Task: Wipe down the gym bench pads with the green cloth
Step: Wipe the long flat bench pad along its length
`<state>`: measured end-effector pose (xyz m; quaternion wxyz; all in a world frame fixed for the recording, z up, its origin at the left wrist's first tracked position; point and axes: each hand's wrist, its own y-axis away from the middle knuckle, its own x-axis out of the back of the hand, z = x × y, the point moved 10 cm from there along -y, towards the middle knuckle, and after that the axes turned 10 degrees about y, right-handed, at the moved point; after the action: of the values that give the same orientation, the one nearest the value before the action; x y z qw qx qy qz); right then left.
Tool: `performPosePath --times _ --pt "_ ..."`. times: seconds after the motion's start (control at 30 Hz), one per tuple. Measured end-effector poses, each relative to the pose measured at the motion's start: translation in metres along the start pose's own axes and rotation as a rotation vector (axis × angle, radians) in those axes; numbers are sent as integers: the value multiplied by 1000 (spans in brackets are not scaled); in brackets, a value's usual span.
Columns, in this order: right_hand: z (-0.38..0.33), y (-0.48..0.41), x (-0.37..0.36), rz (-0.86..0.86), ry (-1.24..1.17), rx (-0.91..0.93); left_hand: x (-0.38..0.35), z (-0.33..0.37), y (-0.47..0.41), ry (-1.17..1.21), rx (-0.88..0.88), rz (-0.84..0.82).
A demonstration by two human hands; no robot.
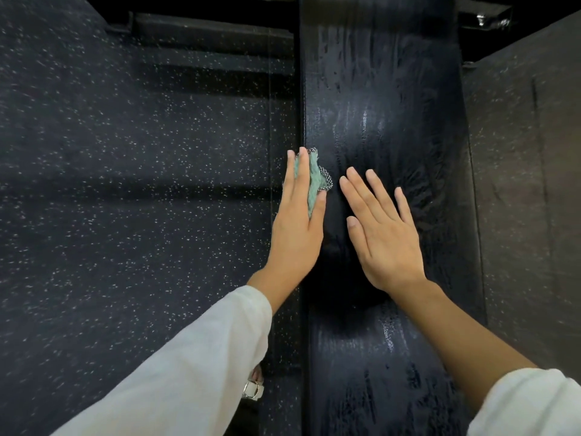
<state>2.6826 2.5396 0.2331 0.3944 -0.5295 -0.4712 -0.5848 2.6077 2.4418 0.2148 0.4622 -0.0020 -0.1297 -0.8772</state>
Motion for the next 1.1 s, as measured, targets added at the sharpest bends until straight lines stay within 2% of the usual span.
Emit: performPosePath --times 0.3,0.73,1.1 --pt "0 0 2 21 9 -11 -6 0 48 0 -74 -50" --pt "1 -2 1 38 10 -7 -20 -20 131 10 20 -59" --pt "-1 -1 2 55 -16 -20 -16 -24 110 69 7 -13"
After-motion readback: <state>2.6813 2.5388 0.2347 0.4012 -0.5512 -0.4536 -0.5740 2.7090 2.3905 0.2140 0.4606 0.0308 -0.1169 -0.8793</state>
